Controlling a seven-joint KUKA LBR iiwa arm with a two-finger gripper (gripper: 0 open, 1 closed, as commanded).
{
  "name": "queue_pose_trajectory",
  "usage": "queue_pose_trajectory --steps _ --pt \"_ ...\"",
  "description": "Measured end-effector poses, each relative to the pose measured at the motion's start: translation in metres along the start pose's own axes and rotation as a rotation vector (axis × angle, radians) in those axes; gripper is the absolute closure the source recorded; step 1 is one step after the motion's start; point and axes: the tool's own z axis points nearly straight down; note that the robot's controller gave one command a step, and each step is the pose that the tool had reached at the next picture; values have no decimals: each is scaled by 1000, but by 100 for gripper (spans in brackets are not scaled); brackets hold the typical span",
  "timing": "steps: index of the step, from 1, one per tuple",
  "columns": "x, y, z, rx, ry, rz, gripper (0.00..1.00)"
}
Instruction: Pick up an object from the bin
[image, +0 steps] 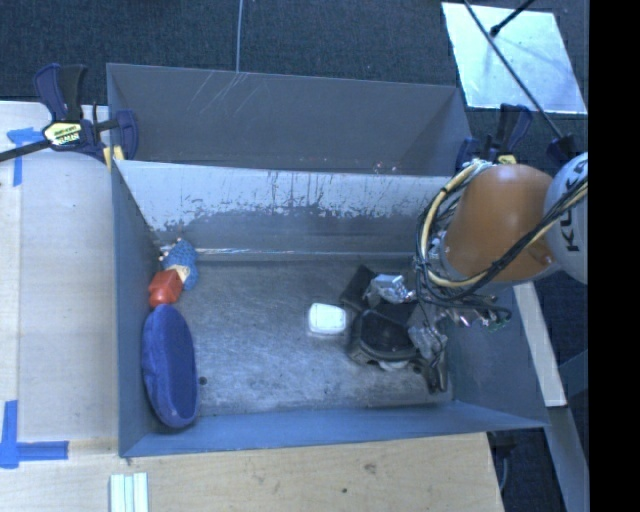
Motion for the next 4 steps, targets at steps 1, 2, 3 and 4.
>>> queue_pose_trajectory --steps 1,2,3,4 --pt "6 21 3 0 1 -717 0" --pt "11 30 2 8 -3 -838 0" --pt "20 37 3 8 -3 -980 0" --pt "19 37 2 9 -5 -977 100"
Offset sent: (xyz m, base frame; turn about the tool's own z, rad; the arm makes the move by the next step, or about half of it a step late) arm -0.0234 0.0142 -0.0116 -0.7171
